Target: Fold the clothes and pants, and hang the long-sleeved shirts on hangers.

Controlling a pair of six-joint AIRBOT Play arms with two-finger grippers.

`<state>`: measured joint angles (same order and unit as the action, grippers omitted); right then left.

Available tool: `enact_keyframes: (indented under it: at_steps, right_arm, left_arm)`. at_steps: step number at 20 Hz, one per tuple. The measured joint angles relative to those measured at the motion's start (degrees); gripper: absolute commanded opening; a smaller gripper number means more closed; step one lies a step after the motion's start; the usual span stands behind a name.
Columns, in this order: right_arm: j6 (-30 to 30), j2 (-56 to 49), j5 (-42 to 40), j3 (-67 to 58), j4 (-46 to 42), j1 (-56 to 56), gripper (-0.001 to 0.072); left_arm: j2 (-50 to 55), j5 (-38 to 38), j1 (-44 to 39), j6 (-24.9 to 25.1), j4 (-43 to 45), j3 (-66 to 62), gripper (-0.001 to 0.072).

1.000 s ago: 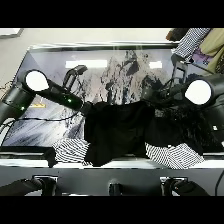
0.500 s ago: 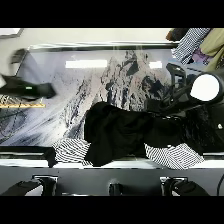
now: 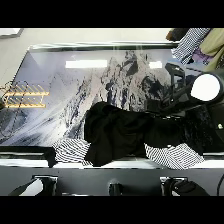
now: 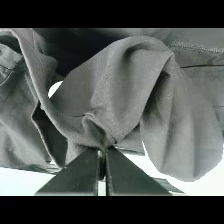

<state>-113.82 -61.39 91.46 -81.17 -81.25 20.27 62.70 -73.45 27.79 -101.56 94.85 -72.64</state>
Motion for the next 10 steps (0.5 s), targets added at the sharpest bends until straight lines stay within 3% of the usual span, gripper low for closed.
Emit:
enact_keyframes:
  at_steps: [5, 10]
  right_arm:
    - [0.6, 0.0, -1.6, 0.0, -0.6, 0.0, 0.0035]
    - [0.7, 0.0, -2.2, 0.0, -1.8, 0.0, 0.0035]
  left_arm:
    - [7.3, 5.6, 16.2, 10.1, -11.2, 0.7, 0.0594]
    - [15.1, 8.3, 23.7, 22.4, -16.3, 0.7, 0.0592]
